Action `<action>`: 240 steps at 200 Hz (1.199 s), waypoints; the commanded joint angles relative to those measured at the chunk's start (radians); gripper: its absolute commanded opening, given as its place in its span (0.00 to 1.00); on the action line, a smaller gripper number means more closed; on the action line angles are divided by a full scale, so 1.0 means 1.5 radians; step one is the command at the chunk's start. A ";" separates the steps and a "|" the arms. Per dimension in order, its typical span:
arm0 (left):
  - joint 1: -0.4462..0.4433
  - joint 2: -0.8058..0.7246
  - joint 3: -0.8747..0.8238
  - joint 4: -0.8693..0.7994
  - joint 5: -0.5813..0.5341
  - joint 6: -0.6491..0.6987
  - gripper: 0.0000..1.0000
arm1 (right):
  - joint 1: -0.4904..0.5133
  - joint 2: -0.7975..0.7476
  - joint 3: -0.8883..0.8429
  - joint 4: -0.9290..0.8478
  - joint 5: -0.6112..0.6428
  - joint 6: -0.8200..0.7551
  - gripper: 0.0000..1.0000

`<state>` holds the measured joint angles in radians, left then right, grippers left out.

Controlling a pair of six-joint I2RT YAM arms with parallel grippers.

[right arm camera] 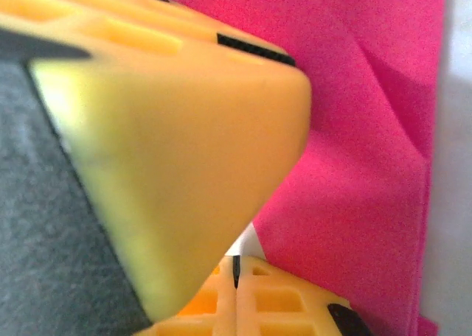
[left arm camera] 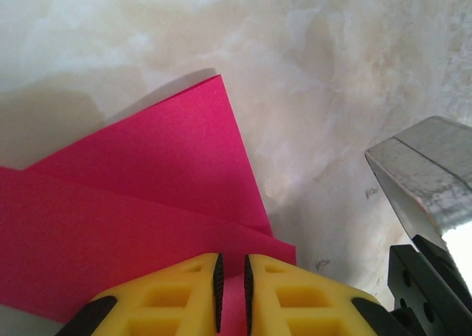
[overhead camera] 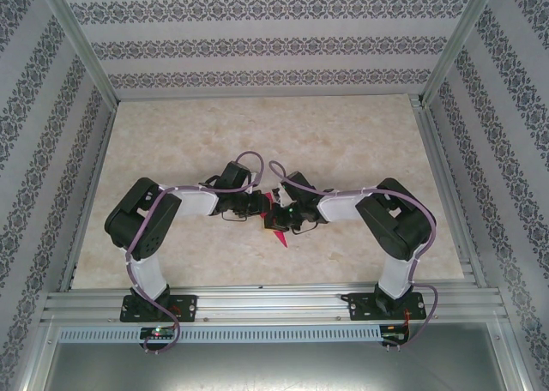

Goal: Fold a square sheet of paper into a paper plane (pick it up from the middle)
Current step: Fold the wing for the fifth time at the center of the table.

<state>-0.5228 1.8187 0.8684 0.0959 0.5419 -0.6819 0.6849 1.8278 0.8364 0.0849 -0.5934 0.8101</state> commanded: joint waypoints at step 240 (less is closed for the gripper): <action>0.023 -0.002 0.018 -0.078 -0.020 0.021 0.19 | -0.055 -0.314 -0.251 -0.118 0.029 -0.028 0.14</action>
<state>-0.5087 1.8278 0.8783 0.0807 0.5507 -0.6922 0.6270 1.4311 0.4393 0.0284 -0.6125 0.8204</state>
